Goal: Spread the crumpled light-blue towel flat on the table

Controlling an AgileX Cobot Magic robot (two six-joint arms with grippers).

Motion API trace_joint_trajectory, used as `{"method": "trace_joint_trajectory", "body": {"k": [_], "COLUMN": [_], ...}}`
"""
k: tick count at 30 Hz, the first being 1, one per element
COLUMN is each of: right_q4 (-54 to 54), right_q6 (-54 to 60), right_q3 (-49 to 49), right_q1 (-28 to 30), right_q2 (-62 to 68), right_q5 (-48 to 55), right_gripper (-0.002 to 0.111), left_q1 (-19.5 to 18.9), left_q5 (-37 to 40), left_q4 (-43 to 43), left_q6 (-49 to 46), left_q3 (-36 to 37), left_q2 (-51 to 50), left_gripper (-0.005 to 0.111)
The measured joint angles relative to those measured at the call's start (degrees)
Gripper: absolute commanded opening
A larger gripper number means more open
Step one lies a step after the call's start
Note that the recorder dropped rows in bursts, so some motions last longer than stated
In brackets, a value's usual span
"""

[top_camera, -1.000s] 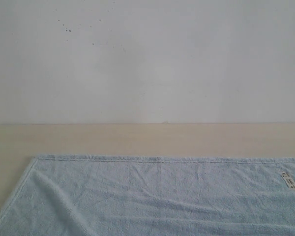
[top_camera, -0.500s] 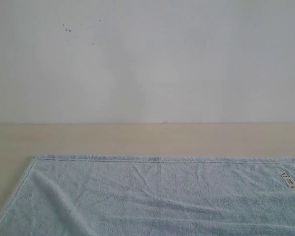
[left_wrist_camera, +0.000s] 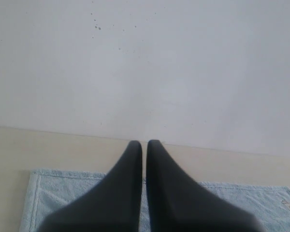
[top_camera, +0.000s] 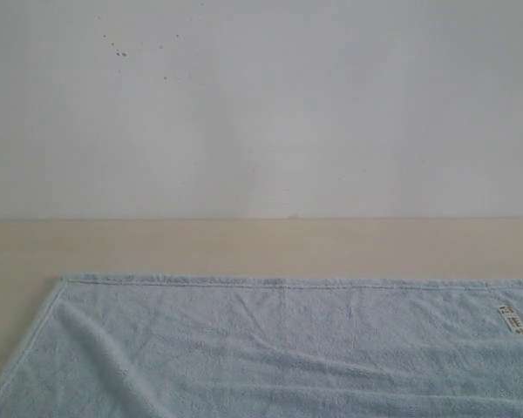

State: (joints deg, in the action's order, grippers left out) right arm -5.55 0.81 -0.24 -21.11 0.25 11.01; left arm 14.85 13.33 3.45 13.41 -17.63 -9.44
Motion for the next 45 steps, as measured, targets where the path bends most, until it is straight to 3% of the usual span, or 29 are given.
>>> {"method": "trace_joint_trajectory", "body": {"k": [9,15,20,45], "right_q4": [-0.2,-0.4,-0.4,-0.4], "right_q6": [0.0,0.0,0.0,-0.1], "right_q3": [0.0,0.0,0.0,0.0], "right_q1": [0.0,0.0,0.0,0.0], "right_q2": [0.0,0.0,0.0,0.0], "right_q5": [0.2,0.2,0.2,0.2], "right_gripper": [0.006,0.006,0.006,0.006], "left_q1": [0.0,0.0,0.0,0.0], "left_q5": [-0.2,0.0,0.0,3.1], "left_q4": [0.0,0.0,0.0,0.0], "left_q6": [0.0,0.0,0.0,0.0], "left_q3": [0.6,10.0,17.0,17.4], "left_q2": [0.0,0.7,7.4,9.3], "left_gripper": [0.004,0.004,0.004,0.004]}}
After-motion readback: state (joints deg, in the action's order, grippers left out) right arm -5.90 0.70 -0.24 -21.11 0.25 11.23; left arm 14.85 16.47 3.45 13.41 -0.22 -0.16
